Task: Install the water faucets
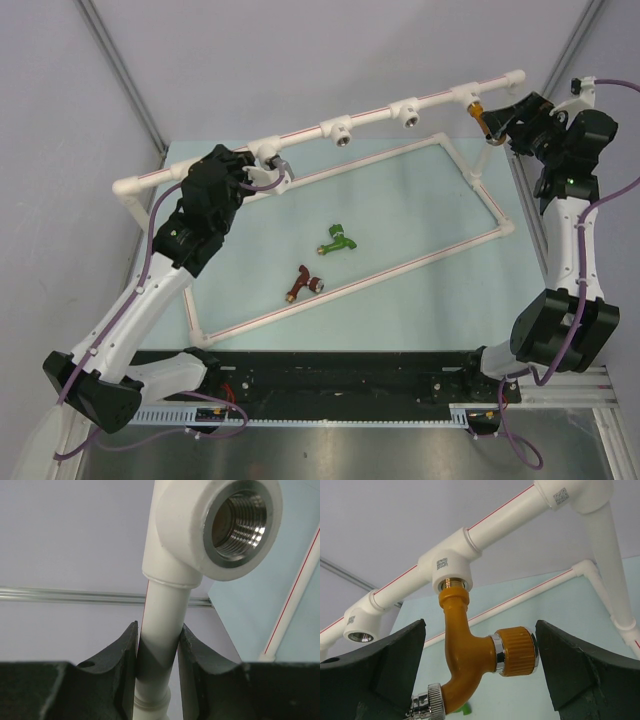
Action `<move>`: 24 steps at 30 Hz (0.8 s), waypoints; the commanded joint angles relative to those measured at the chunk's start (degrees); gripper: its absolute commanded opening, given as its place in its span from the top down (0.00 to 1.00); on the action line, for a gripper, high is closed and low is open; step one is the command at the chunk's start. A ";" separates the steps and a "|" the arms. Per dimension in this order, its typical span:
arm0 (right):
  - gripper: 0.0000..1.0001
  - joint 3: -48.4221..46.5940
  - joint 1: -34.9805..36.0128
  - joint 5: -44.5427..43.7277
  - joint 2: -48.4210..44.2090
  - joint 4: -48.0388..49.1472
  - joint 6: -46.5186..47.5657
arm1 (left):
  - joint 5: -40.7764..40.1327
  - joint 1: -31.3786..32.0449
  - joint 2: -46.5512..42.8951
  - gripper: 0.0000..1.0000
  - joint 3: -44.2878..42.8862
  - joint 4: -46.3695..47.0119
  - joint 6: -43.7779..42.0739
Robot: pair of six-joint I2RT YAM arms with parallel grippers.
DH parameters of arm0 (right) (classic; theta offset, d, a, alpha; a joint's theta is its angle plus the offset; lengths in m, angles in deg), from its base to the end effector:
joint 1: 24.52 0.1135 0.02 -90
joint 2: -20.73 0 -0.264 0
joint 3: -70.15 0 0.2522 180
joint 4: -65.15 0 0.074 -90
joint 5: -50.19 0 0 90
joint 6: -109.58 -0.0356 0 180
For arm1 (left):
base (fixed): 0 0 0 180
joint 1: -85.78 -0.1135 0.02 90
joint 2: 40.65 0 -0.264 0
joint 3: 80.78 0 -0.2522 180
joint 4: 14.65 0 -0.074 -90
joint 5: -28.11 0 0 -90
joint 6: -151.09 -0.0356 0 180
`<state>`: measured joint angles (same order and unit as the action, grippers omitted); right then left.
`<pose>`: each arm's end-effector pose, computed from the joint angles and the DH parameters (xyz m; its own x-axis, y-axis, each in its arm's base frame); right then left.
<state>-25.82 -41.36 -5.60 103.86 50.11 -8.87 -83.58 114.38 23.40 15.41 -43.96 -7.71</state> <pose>0.3290 -0.0787 0.4277 -0.1743 0.4644 -0.8683 -0.2446 0.8337 0.4950 0.2235 -0.1069 0.4184 0.0637 0.9520 -0.2994 0.1809 0.2841 0.9416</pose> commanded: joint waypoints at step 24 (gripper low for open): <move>0.02 -2.34 0.58 9.73 -6.58 -3.90 21.67 | 1.39 0.23 -1.74 1.00 -1.15 -0.62 5.16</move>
<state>-26.15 -41.77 1.94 98.92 47.99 4.48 -83.54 114.38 23.40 15.39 -43.96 -7.68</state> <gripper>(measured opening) 0.979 0.362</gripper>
